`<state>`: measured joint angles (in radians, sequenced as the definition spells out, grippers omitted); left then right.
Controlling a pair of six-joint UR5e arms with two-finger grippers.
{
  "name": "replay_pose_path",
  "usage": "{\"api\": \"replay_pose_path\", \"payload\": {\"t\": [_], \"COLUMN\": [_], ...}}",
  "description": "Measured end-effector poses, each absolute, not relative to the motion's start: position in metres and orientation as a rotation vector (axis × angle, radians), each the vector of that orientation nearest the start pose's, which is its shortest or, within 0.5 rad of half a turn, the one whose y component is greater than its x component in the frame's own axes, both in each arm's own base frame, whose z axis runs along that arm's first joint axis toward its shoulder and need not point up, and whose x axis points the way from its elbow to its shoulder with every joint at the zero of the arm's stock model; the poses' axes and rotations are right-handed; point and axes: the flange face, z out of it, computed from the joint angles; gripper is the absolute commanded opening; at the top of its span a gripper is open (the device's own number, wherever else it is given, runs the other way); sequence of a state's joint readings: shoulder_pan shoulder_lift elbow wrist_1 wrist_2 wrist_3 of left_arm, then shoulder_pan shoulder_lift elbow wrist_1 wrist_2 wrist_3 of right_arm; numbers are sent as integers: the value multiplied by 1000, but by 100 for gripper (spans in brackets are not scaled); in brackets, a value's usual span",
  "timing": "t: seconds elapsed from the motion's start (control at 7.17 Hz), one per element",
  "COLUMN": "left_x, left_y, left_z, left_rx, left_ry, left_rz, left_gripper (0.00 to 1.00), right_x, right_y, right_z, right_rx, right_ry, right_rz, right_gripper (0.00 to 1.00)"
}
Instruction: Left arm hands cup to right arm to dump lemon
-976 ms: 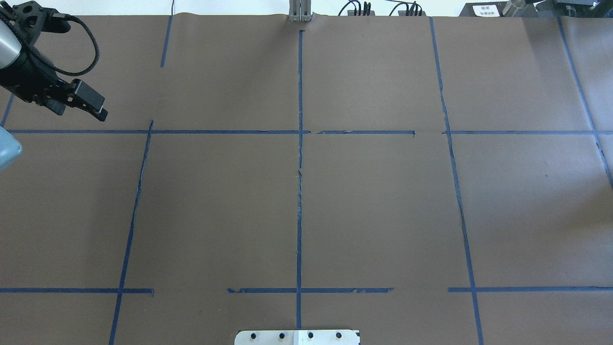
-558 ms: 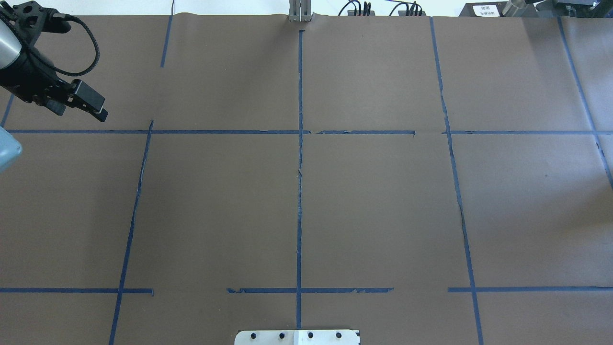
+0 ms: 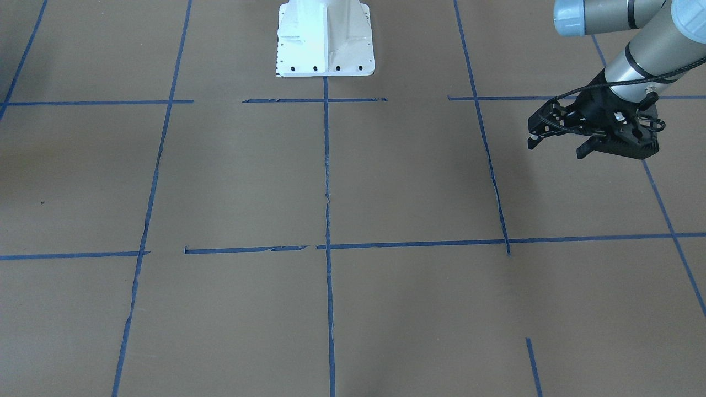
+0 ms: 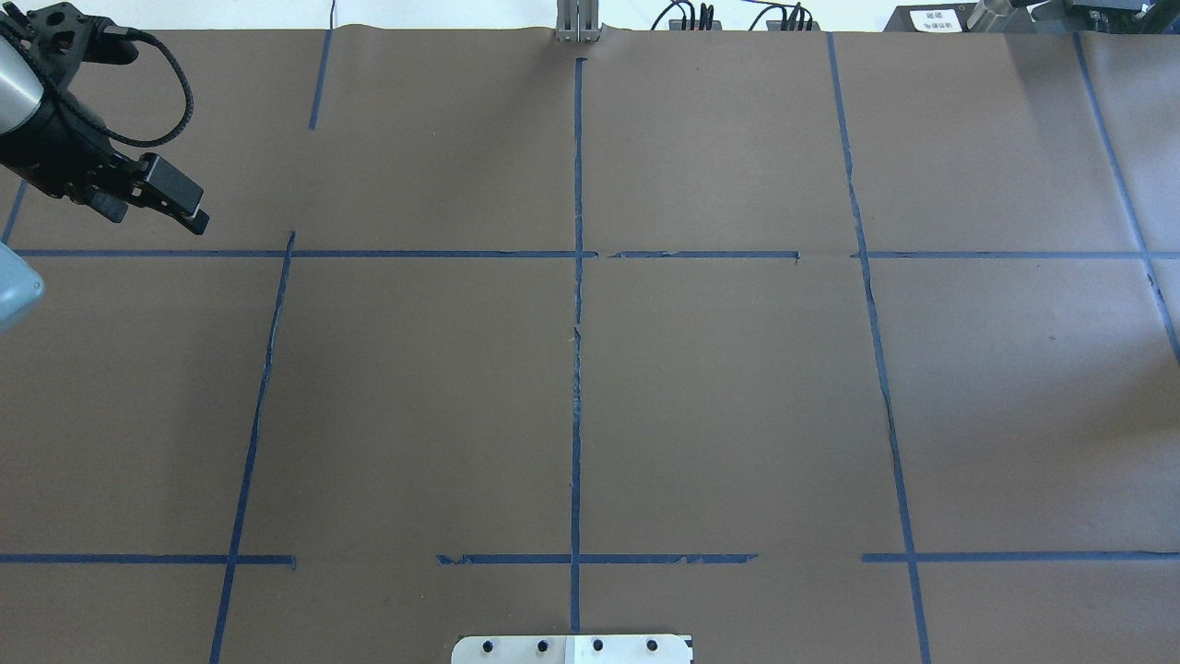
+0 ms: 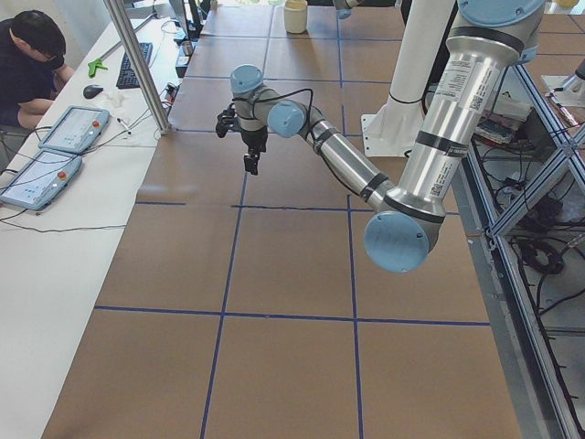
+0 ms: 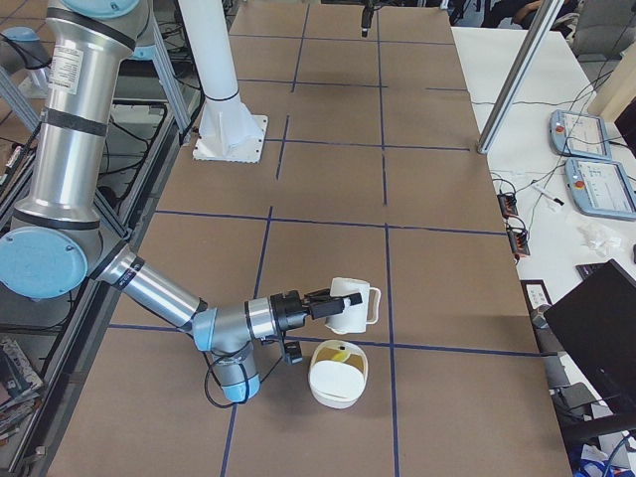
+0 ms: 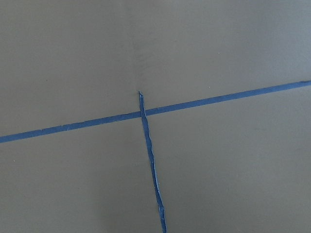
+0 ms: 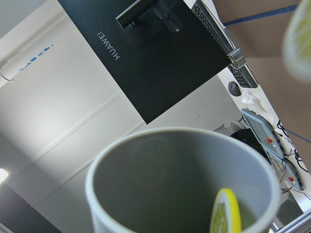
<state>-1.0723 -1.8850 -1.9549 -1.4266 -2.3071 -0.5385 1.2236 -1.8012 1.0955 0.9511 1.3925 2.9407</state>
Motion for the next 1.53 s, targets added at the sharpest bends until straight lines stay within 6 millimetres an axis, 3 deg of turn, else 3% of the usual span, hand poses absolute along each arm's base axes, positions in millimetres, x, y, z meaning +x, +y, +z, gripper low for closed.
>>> {"api": "replay_pose_path", "payload": {"t": [1.12, 1.53], "left_x": [207, 207], "left_y": [-520, -520], "left_z": [325, 326], "left_rx": [103, 102], "left_ry": [884, 883], "left_rz": [167, 167], "left_gripper": [100, 100], "right_x": [51, 54], "right_y": [-306, -294], "right_z": [711, 725], "right_rx": [37, -140], "right_ry": [2618, 2662], "right_rz": [-2030, -2156], "right_gripper": [3, 3]}}
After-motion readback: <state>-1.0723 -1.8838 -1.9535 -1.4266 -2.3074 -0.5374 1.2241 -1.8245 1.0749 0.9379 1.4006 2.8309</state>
